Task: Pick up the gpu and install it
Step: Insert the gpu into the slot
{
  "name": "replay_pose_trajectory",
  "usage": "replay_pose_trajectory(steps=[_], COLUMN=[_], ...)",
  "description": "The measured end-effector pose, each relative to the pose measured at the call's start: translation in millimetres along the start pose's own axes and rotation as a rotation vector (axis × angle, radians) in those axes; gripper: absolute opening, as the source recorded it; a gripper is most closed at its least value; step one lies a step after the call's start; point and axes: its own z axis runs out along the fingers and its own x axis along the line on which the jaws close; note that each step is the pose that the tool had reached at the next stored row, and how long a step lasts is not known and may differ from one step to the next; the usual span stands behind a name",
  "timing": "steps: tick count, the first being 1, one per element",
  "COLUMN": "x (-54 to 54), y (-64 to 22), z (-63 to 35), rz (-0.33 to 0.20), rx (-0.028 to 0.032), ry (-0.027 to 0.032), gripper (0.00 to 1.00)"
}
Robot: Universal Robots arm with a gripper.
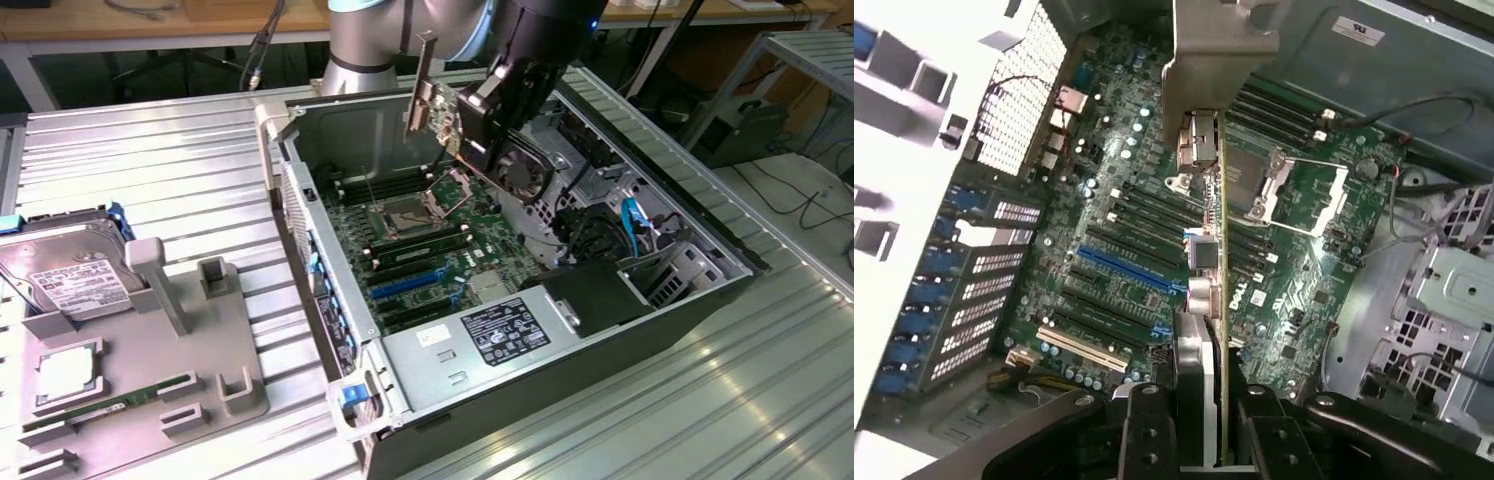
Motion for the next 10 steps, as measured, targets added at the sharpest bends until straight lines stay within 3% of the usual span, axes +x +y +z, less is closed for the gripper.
replay_pose_trajectory(steps=[2,10], x=[0.0,0.0], y=[0.0,0.0], z=[0.0,0.0], rz=[-0.068,-0.187], rx=[0.0005,0.0013], ry=[0.0035,0.0097], gripper=[0.29,0.29])
